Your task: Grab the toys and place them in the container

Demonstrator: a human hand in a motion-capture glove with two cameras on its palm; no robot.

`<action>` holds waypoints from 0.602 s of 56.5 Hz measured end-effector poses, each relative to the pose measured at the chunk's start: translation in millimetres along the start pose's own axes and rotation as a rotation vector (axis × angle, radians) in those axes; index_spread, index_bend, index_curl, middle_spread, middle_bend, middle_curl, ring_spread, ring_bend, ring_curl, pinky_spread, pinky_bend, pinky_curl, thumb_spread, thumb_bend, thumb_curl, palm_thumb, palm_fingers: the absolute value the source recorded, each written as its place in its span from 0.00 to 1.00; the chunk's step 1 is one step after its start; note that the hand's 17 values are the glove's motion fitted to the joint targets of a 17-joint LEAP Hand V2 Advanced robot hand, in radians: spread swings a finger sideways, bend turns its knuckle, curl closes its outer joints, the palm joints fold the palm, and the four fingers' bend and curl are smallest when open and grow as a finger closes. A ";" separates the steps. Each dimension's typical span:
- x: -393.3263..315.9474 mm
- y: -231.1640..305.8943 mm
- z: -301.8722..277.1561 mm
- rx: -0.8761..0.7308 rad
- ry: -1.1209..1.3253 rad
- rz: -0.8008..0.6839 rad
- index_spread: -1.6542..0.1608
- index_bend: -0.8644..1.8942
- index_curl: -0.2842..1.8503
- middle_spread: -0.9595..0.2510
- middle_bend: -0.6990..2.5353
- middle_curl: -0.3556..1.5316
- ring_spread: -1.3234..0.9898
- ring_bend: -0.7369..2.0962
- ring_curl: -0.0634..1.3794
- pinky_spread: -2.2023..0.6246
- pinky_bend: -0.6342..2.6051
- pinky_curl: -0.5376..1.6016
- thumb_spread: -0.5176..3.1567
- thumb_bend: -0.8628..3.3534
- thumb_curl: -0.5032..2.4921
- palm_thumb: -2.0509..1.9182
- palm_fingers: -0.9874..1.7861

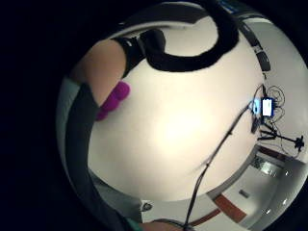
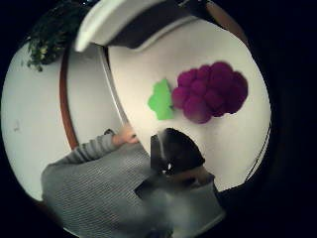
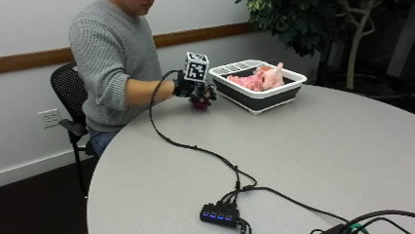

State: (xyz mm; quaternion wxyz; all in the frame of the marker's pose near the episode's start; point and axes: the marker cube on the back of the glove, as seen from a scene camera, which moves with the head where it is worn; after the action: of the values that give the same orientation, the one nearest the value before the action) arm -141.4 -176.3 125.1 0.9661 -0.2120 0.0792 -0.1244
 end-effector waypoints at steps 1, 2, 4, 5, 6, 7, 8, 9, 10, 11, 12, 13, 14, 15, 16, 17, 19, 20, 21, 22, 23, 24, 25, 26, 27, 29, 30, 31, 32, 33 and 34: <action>1.5 -0.9 6.9 -0.017 0.021 0.006 0.71 0.37 0.30 0.66 0.28 0.37 0.53 0.35 0.29 0.79 0.48 0.41 0.50 0.20 0.28 0.53 0.36; 4.2 -1.8 13.5 -0.032 0.052 0.021 0.71 0.37 0.30 0.66 0.28 0.37 0.53 0.35 0.29 0.79 0.48 0.41 0.50 0.20 0.28 0.53 0.36; 10.7 -3.5 25.5 -0.057 0.125 0.069 0.71 0.37 0.30 0.66 0.28 0.37 0.53 0.35 0.29 0.79 0.48 0.41 0.50 0.20 0.28 0.54 0.36; 11.6 -4.1 30.5 -0.064 0.136 0.081 0.71 0.37 0.30 0.65 0.28 0.38 0.53 0.35 0.29 0.79 0.48 0.41 0.50 0.21 0.28 0.54 0.36; 9.5 -4.4 34.6 -0.066 0.114 0.074 0.71 0.36 0.29 0.65 0.29 0.38 0.53 0.35 0.29 0.79 0.48 0.41 0.50 0.21 0.28 0.54 0.36; 5.3 -4.5 37.4 -0.063 0.067 0.055 0.71 0.36 0.29 0.65 0.29 0.38 0.53 0.35 0.29 0.79 0.48 0.41 0.50 0.21 0.28 0.54 0.36; 0.9 -4.5 39.2 -0.057 0.013 0.037 0.71 0.36 0.29 0.65 0.29 0.38 0.53 0.35 0.29 0.79 0.48 0.41 0.50 0.21 0.29 0.55 0.35; -2.1 -4.4 40.1 -0.050 -0.030 0.029 0.71 0.35 0.28 0.65 0.29 0.38 0.53 0.36 0.29 0.79 0.49 0.41 0.50 0.21 0.29 0.55 0.35; -3.6 -4.3 40.6 -0.043 -0.056 0.029 0.71 0.35 0.28 0.65 0.29 0.38 0.53 0.36 0.29 0.79 0.49 0.41 0.50 0.21 0.29 0.55 0.35; -4.4 -4.2 40.9 -0.038 -0.067 0.034 0.71 0.35 0.28 0.65 0.29 0.39 0.52 0.36 0.30 0.79 0.49 0.41 0.50 0.21 0.29 0.55 0.35; -5.1 -4.0 41.2 -0.034 -0.068 0.038 0.72 0.35 0.28 0.65 0.30 0.39 0.52 0.36 0.30 0.79 0.48 0.41 0.51 0.21 0.29 0.55 0.35; -6.2 -3.8 41.5 -0.030 -0.064 0.039 0.72 0.36 0.28 0.65 0.30 0.39 0.52 0.36 0.30 0.79 0.48 0.41 0.51 0.21 0.29 0.55 0.36; -7.7 -3.5 41.7 -0.027 -0.058 0.036 0.72 0.36 0.28 0.65 0.30 0.39 0.52 0.37 0.30 0.79 0.48 0.41 0.51 0.21 0.29 0.56 0.36; -9.1 -3.0 41.8 -0.025 -0.053 0.030 0.72 0.36 0.28 0.65 0.31 0.40 0.52 0.37 0.30 0.79 0.48 0.41 0.51 0.21 0.29 0.56 0.36; -10.0 -2.5 41.7 -0.022 -0.048 0.023 0.72 0.36 0.27 0.66 0.31 0.40 0.52 0.37 0.30 0.79 0.48 0.41 0.51 0.21 0.29 0.56 0.36; -10.0 -2.2 41.4 -0.018 -0.045 0.017 0.72 0.36 0.27 0.66 0.31 0.40 0.52 0.37 0.30 0.79 0.48 0.41 0.51 0.21 0.29 0.56 0.36; -8.5 -2.7 40.6 -0.005 -0.042 0.014 0.72 0.36 0.27 0.66 0.32 0.41 0.51 0.37 0.30 0.79 0.48 0.41 0.52 0.21 0.29 0.56 0.36; -7.6 -3.3 40.2 0.003 -0.044 0.015 0.72 0.36 0.27 0.66 0.33 0.41 0.51 0.37 0.30 0.79 0.48 0.41 0.52 0.20 0.29 0.56 0.37; -6.9 -4.2 39.7 0.011 -0.047 0.016 0.72 0.36 0.27 0.66 0.34 0.42 0.51 0.37 0.30 0.79 0.47 0.41 0.52 0.21 0.28 0.56 0.38; -6.4 -5.1 39.0 0.020 -0.051 0.015 0.72 0.36 0.27 0.66 0.34 0.42 0.51 0.37 0.30 0.79 0.47 0.40 0.52 0.20 0.28 0.56 0.38; -6.1 -6.0 38.1 0.029 -0.053 0.012 0.72 0.37 0.27 0.66 0.36 0.43 0.51 0.38 0.30 0.79 0.46 0.40 0.52 0.20 0.28 0.56 0.40; -5.7 -6.7 36.5 0.035 -0.056 0.006 0.72 0.37 0.27 0.66 0.36 0.43 0.50 0.38 0.30 0.79 0.46 0.40 0.52 0.20 0.29 0.56 0.40; -4.9 -7.2 33.8 0.039 -0.057 -0.004 0.72 0.37 0.27 0.66 0.36 0.43 0.50 0.39 0.30 0.79 0.45 0.40 0.53 0.20 0.29 0.56 0.41; -3.9 -7.5 30.2 0.039 -0.058 -0.018 0.72 0.38 0.28 0.65 0.38 0.44 0.49 0.40 0.30 0.79 0.44 0.39 0.53 0.21 0.29 0.56 0.43; -3.2 -7.7 25.8 0.037 -0.057 -0.035 0.72 0.38 0.28 0.65 0.38 0.44 0.49 0.40 0.30 0.79 0.43 0.39 0.53 0.21 0.29 0.56 0.43; -3.0 -8.8 15.1 0.032 -0.058 -0.060 0.72 0.39 0.28 0.64 0.40 0.45 0.48 0.41 0.31 0.79 0.42 0.38 0.53 0.21 0.29 0.56 0.45; -2.8 -9.9 8.2 0.033 -0.061 -0.065 0.72 0.39 0.28 0.64 0.40 0.45 0.48 0.41 0.31 0.79 0.41 0.38 0.53 0.21 0.29 0.56 0.46; -1.1 -11.0 -0.1 0.036 -0.065 -0.065 0.72 0.39 0.29 0.64 0.41 0.46 0.48 0.41 0.31 0.79 0.41 0.38 0.53 0.21 0.29 0.56 0.46; 3.0 -12.0 -10.0 0.040 -0.064 -0.058 0.72 0.40 0.29 0.63 0.41 0.46 0.47 0.42 0.31 0.79 0.40 0.38 0.53 0.20 0.29 0.56 0.47; 10.4 -12.8 -21.3 0.047 -0.049 -0.042 0.72 0.40 0.29 0.63 0.41 0.46 0.47 0.42 0.31 0.79 0.40 0.38 0.53 0.20 0.29 0.56 0.47; 20.8 -13.5 -33.7 0.057 -0.020 -0.017 0.72 0.40 0.30 0.63 0.42 0.47 0.47 0.42 0.32 0.79 0.40 0.38 0.53 0.20 0.29 0.56 0.47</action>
State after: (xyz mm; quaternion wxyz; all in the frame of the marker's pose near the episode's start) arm -131.2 -207.0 98.5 0.9714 -0.1863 0.0642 -0.1325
